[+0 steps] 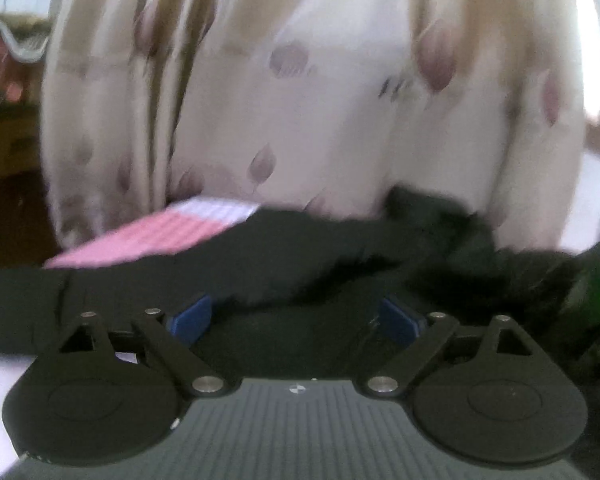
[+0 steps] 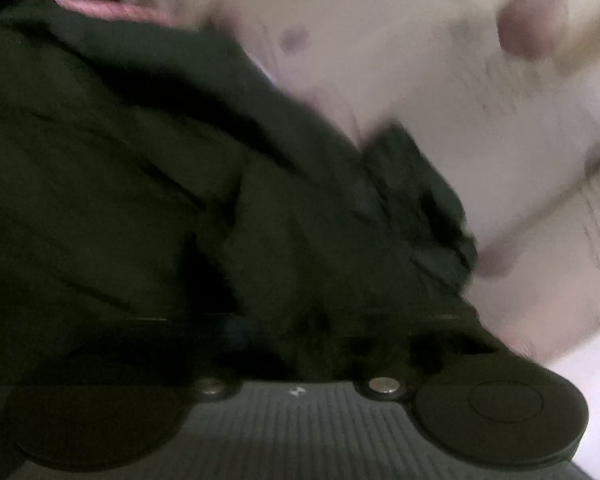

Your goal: Fold large clothes

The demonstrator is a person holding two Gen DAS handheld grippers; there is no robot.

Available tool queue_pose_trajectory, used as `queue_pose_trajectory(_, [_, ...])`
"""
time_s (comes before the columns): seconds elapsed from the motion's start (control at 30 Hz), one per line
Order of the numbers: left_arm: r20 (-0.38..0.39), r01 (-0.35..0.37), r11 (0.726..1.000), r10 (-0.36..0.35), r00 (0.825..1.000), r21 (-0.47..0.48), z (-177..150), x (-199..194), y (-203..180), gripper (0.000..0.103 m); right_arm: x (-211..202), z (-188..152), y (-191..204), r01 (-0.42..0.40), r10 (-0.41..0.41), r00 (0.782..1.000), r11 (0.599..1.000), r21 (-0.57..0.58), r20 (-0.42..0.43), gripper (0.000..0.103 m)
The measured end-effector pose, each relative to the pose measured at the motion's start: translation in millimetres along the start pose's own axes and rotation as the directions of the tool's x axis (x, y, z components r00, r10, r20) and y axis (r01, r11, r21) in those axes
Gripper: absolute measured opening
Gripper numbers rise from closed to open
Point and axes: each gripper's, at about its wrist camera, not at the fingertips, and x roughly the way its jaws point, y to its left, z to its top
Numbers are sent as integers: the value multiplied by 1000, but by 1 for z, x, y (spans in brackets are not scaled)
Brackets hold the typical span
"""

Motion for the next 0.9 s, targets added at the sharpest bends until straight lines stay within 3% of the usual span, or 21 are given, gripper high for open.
queue_pose_trajectory(0.07, [-37, -16, 1000, 15, 999, -20, -7, 8, 7, 90, -8, -7, -36, 36, -39, 998, 997, 71, 47, 9])
queue_pose_trajectory(0.17, [-69, -35, 999, 33, 997, -40, -13, 15, 18, 90, -36, -35, -117, 146, -168, 982, 964, 222, 85, 9])
queue_pose_trajectory(0.27, [-64, -44, 999, 42, 997, -22, -14, 12, 15, 93, -62, -84, -205, 311, -337, 941, 888, 338, 18, 9])
queue_pose_trajectory(0.4, [-52, -56, 998, 58, 997, 30, -18, 8, 5, 96, -88, -170, -308, 477, -466, 873, 751, 456, -145, 9])
queue_pose_trajectory(0.47, [-41, -60, 997, 62, 997, 43, -20, 8, 2, 96, -93, -215, -341, 525, -481, 847, 684, 506, -229, 9])
queue_pose_trajectory(0.6, [-46, -74, 996, 76, 996, 47, -18, 9, 1, 96, -86, -307, -376, 559, -429, 826, 554, 617, -365, 9])
queue_pose_trajectory(0.73, [-54, -85, 995, 88, 995, 56, -15, 6, -1, 96, -69, -384, -369, 496, -296, 866, 397, 772, -404, 10])
queue_pose_trajectory(0.8, [-63, -85, 995, 88, 994, 55, -12, 2, -2, 96, -75, -403, -352, 487, -292, 866, 313, 815, -406, 27])
queue_pose_trajectory(0.87, [-73, -72, 996, 75, 994, 50, -7, -5, 1, 97, -85, -419, -337, 509, -303, 847, 226, 830, -437, 71])
queue_pose_trajectory(0.9, [-72, -65, 997, 68, 995, 47, -5, -10, 3, 98, -94, -422, -330, 490, -316, 851, 188, 851, -419, 74])
